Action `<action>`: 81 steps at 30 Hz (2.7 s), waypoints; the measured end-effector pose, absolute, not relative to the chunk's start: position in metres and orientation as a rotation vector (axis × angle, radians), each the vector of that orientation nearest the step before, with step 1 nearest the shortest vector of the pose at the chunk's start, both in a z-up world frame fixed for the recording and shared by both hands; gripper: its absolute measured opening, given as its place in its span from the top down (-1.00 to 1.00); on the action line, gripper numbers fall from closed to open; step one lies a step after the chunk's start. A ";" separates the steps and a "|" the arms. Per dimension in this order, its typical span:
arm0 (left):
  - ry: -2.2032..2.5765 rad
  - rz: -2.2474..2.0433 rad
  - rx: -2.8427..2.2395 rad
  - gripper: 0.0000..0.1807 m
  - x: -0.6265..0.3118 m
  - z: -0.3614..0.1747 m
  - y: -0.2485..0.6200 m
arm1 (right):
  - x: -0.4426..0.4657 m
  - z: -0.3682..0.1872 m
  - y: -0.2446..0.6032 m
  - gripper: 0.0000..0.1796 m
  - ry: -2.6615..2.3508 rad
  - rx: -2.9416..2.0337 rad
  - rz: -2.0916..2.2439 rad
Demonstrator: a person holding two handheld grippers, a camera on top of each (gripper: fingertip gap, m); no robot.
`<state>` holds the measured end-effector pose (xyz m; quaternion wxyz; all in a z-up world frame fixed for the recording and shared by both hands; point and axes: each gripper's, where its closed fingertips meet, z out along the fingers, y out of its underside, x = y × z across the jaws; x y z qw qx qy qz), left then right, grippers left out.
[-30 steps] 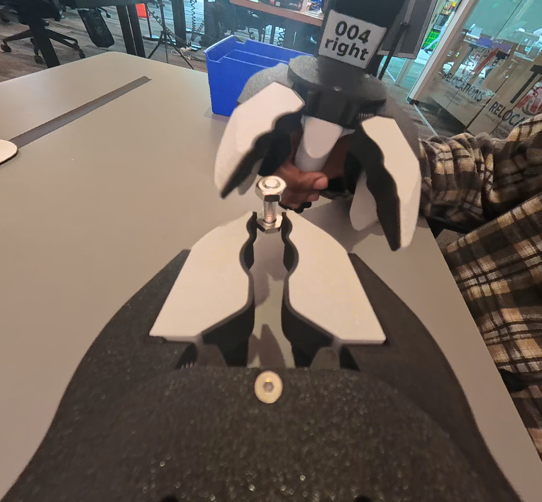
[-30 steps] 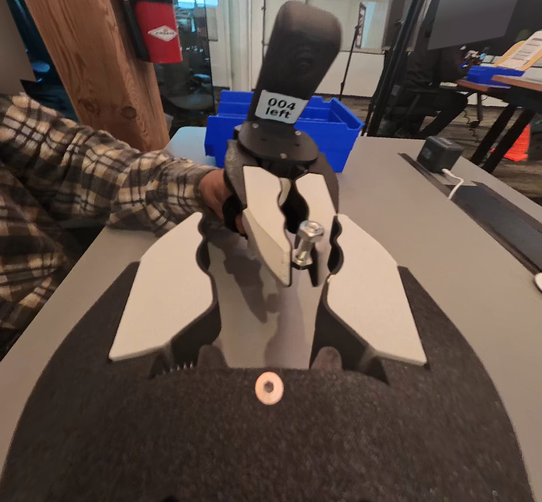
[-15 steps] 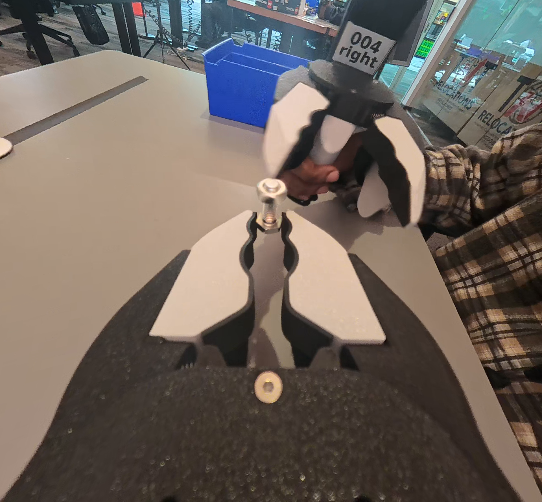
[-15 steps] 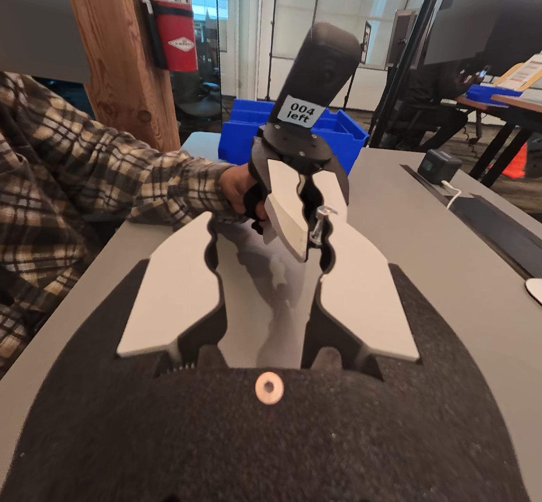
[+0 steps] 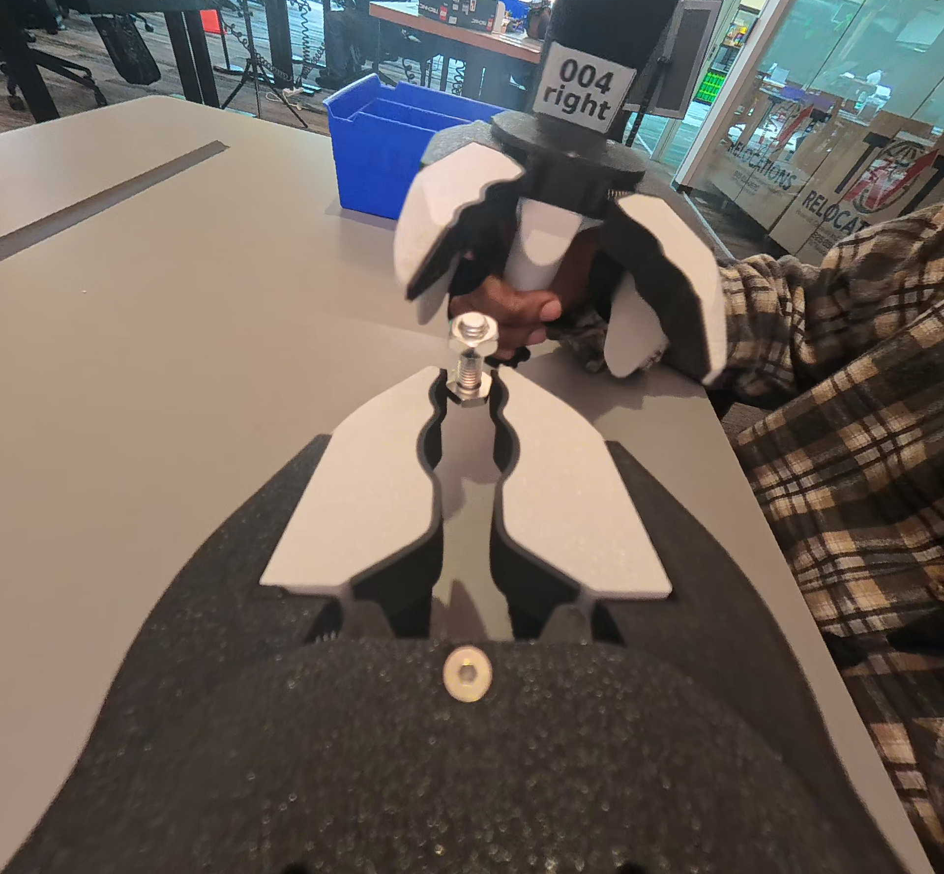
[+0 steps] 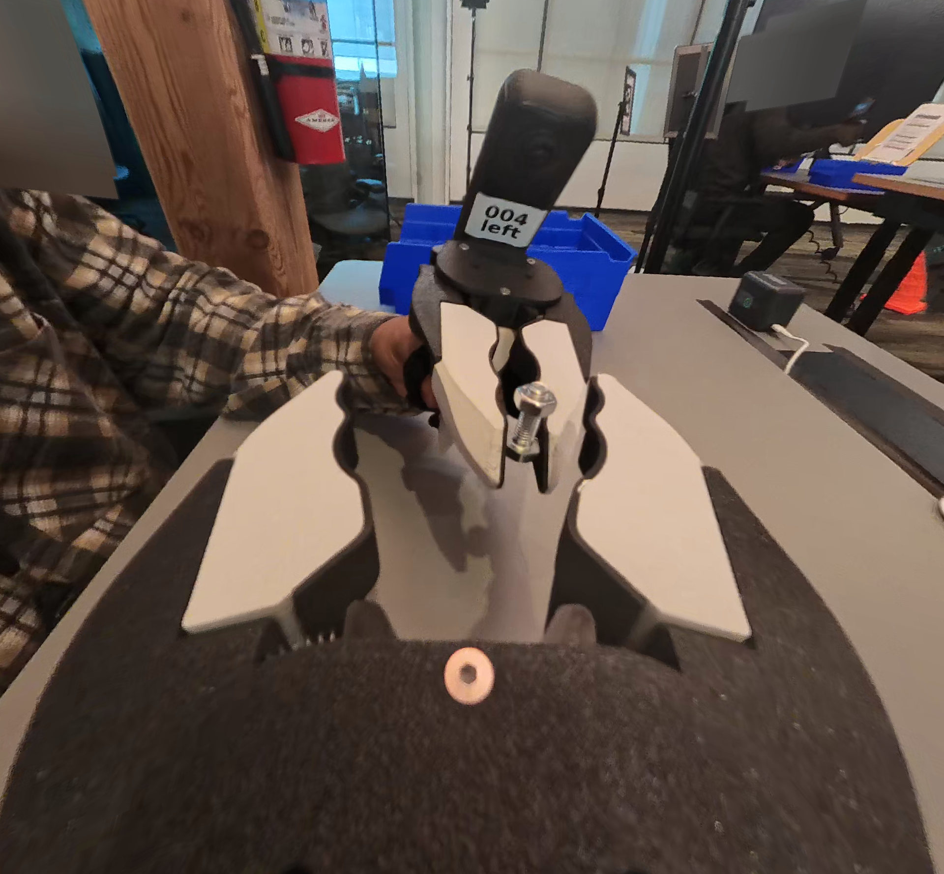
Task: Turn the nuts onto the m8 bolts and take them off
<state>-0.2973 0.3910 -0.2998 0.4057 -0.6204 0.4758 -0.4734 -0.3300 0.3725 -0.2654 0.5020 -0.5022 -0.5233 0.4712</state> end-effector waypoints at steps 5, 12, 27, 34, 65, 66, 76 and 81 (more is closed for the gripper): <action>1.190 -1.195 -1.562 0.83 -0.299 -0.298 0.392 | -0.322 -0.269 0.361 0.14 -1.334 -1.197 1.113; 1.194 -1.221 -1.548 0.83 -0.296 -0.296 0.389 | -0.332 -0.269 0.366 0.03 -1.326 -1.206 1.124; 1.177 -1.236 -1.531 0.83 -0.300 -0.289 0.389 | -0.318 -0.261 0.358 0.15 -1.327 -1.162 1.120; 1.189 -1.241 -1.531 0.83 -0.297 -0.290 0.386 | -0.332 -0.271 0.357 -0.01 -1.378 -1.189 1.097; 1.194 -1.264 -1.517 0.83 -0.295 -0.288 0.383 | -0.328 -0.271 0.353 0.01 -1.423 -1.179 1.042; 1.187 -1.266 -1.514 0.83 -0.296 -0.286 0.383 | -0.323 -0.266 0.354 0.08 -1.401 -1.169 1.052; 1.195 -1.260 -1.515 0.83 -0.294 -0.287 0.382 | -0.323 -0.266 0.353 0.07 -1.408 -1.170 1.044; 1.202 -1.266 -1.520 0.83 -0.292 -0.289 0.381 | -0.332 -0.259 0.363 -0.02 -1.347 -1.171 1.069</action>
